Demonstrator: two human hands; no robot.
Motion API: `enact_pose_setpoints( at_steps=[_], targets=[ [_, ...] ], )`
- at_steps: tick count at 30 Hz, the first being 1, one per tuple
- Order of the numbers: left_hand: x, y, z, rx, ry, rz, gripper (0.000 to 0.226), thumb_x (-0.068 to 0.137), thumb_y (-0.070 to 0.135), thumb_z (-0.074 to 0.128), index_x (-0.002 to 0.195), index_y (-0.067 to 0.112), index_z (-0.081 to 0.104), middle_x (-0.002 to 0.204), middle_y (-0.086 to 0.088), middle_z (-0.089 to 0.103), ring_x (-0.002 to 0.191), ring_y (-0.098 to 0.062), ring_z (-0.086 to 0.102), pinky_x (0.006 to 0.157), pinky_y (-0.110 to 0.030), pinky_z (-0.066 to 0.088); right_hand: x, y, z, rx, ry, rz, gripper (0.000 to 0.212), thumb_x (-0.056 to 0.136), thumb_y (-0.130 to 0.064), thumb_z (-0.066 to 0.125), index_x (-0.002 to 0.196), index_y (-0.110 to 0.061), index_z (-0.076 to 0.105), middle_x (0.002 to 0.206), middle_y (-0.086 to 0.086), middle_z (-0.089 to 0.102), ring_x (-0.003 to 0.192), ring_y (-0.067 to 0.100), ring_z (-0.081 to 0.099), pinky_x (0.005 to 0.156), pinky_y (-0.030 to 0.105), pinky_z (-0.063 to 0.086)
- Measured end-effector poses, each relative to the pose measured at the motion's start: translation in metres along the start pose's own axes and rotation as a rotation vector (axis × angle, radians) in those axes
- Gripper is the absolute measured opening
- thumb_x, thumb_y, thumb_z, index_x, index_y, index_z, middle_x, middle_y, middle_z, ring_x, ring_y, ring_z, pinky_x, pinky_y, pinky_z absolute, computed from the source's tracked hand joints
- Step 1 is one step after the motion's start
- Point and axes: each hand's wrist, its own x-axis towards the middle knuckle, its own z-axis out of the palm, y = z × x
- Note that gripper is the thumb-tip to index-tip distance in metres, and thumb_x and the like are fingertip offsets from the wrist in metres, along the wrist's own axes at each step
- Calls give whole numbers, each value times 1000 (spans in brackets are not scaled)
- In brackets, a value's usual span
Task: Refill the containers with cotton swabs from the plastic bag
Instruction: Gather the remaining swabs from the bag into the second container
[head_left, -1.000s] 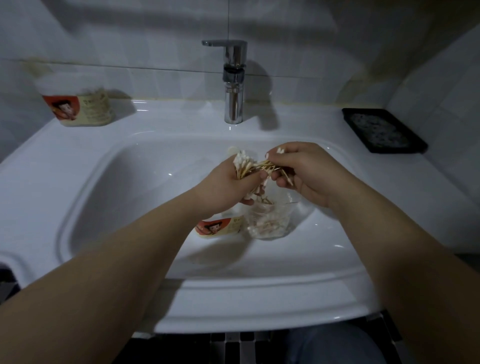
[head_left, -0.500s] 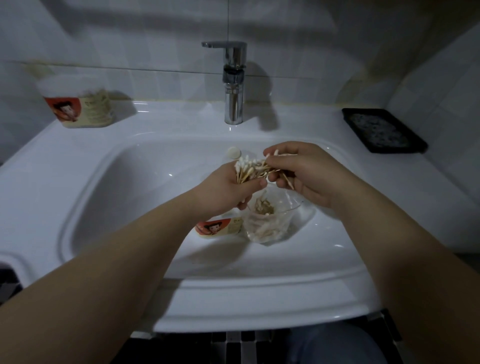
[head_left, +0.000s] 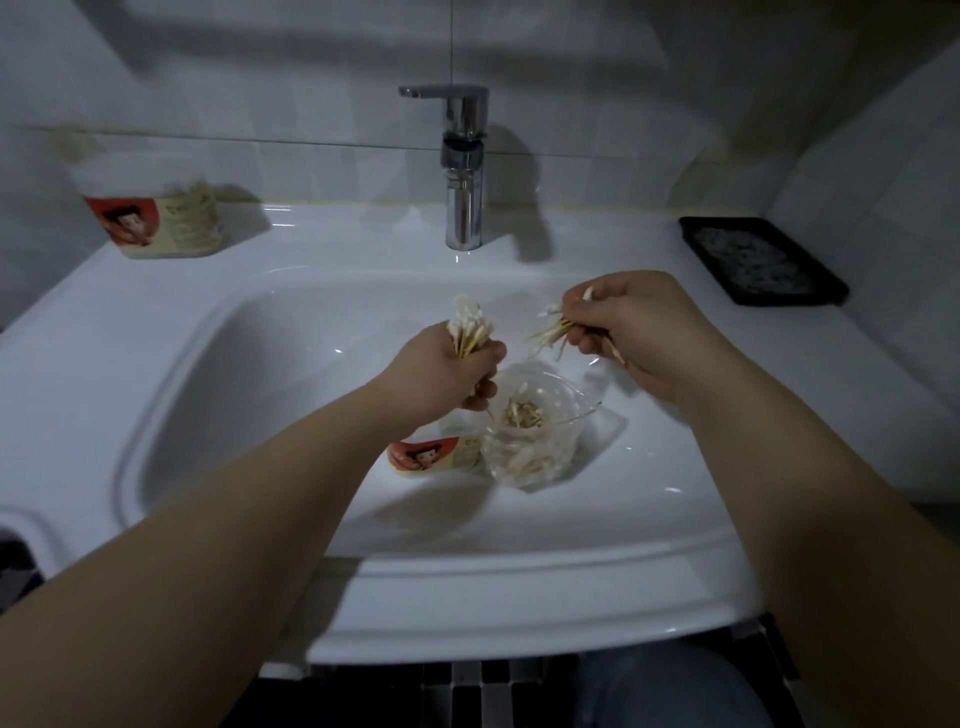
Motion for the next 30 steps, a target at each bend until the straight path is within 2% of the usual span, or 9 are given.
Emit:
enact_pose_setpoints(
  at_steps=[3, 7, 13, 15, 20, 24, 26, 28, 30],
  targets=[
    [0, 4, 1, -208, 26, 10, 18, 102, 15, 61, 105, -2, 63, 94, -15, 69, 80, -20, 72, 79, -37, 64, -3, 2, 6, -52, -69, -22, 7, 91, 8, 68, 86, 3, 71, 66, 15, 63, 53, 16, 61, 52, 21, 52],
    [-4, 8, 3, -270, -73, 34, 29, 101, 15, 63, 115, -11, 63, 108, -26, 71, 95, -24, 73, 82, -39, 63, -9, 6, 19, -69, -148, -52, 4, 91, 9, 68, 93, 6, 69, 68, 15, 63, 55, 16, 63, 55, 22, 56],
    [-8, 10, 0, -230, -133, 43, 7, 98, 12, 66, 100, 5, 68, 85, -6, 72, 79, -15, 71, 68, -25, 58, -6, 11, 24, -72, -159, -21, 7, 92, 5, 68, 90, -1, 70, 69, 16, 66, 59, 19, 64, 53, 22, 53],
    [-9, 13, -1, -268, -157, 19, 6, 98, 14, 66, 98, 9, 68, 85, -4, 72, 81, -14, 70, 68, -23, 57, -4, 10, 22, -78, -152, -21, 6, 92, 2, 70, 90, -4, 71, 68, 14, 68, 61, 18, 64, 54, 22, 51],
    [-11, 13, 1, -302, -208, -3, 6, 94, 9, 69, 92, 14, 71, 92, -7, 75, 87, -16, 72, 71, -23, 58, -6, 11, 24, -23, -159, -34, 5, 91, 4, 71, 94, 1, 70, 79, 17, 66, 57, 15, 64, 57, 22, 55],
    [-9, 12, -1, -267, -204, 15, 10, 92, 0, 70, 92, 9, 74, 91, -13, 75, 85, -20, 72, 73, -24, 59, -5, 9, 23, -86, -151, -14, 5, 90, 3, 72, 93, -1, 71, 69, 12, 66, 53, 12, 63, 52, 21, 52],
    [-11, 11, 0, -238, -227, 9, 18, 91, -3, 70, 84, 13, 76, 96, -22, 75, 89, -24, 72, 75, -26, 61, -3, 9, 21, -138, -120, 6, 6, 90, 1, 72, 90, -6, 72, 69, 7, 66, 54, 10, 61, 50, 20, 49],
    [-12, 9, 0, -210, -258, 2, 26, 92, -5, 68, 76, 15, 74, 102, -26, 74, 86, -24, 71, 74, -26, 61, 0, 9, 18, -121, -83, 21, 8, 89, 0, 72, 88, -7, 72, 72, 7, 67, 58, 12, 60, 49, 21, 47],
    [-12, 8, 0, -175, -250, -10, 22, 94, -7, 65, 80, 10, 67, 100, -22, 76, 80, -21, 70, 70, -25, 59, 2, 9, 14, -69, -40, 23, 7, 89, 0, 72, 87, -7, 72, 74, 9, 67, 59, 13, 60, 49, 21, 47]
  ],
)
